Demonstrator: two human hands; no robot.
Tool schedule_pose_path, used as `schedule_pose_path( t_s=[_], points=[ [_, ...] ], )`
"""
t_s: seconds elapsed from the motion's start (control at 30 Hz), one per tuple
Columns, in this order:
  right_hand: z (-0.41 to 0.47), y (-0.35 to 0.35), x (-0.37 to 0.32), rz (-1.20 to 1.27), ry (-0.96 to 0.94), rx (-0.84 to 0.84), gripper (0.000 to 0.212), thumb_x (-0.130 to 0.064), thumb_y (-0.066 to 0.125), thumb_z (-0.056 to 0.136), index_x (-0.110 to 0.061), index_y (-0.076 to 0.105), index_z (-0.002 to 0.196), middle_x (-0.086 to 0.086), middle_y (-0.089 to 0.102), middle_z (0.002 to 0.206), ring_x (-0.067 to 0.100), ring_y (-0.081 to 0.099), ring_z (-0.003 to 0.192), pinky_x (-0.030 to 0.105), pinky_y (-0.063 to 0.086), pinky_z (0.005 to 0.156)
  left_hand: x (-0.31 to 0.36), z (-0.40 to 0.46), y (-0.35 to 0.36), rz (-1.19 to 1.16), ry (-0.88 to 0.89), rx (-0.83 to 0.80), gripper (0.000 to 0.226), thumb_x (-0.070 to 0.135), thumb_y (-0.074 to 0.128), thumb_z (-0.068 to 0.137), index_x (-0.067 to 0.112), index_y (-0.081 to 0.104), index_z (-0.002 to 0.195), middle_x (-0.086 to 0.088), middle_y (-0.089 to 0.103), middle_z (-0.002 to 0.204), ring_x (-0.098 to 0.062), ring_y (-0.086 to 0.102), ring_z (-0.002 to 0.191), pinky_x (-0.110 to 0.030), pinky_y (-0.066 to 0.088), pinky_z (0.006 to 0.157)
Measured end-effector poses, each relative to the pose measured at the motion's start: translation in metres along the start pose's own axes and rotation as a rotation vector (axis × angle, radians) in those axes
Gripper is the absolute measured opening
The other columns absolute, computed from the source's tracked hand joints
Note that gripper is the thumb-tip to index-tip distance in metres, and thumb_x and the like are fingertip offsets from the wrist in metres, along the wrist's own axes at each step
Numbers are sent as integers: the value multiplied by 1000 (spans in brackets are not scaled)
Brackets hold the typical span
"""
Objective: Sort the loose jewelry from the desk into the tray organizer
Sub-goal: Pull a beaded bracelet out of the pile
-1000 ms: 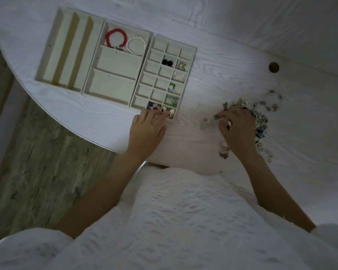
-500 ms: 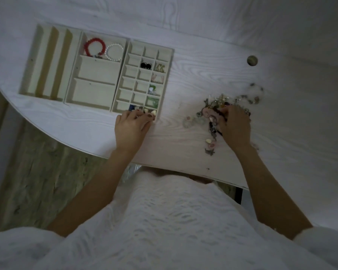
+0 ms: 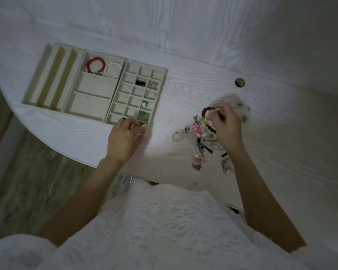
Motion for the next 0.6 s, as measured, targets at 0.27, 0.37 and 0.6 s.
schedule_pose_path(
  t_s=[0.27,0.37,0.6],
  points=[
    [-4,47,-67,76,-149,-473,15,-11,63,88,-22,66,98,-8,68,91,0,63,85,11,46,73,43,16,-28,-949,-377,-306,73,-6,61,84,32,32,140,3,41,141,-9,42,126,-15,38,96],
    [4,79,-101,191,-161,-611,22,-7,63,88,-21,63,105,-5,67,93,-2,63,87,9,44,75,25,16,-44,-1301,-569,-310,62,-6,58,88,25,41,139,-5,55,132,-17,54,119,-29,45,99],
    [52,187,-124,166,-46,-572,23,-8,62,88,-31,59,89,-4,63,100,16,64,93,37,57,79,-74,25,-59,-1462,-963,99,27,4,54,93,1,58,120,-2,69,93,-8,67,80,-18,53,72]
  ],
)
Point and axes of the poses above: each hand's wrist, its own z-axis towards the middle knuckle, its own y-axis out of the palm, x = y × z, the point moved 2 cm from there along z, towards the middle knuckle
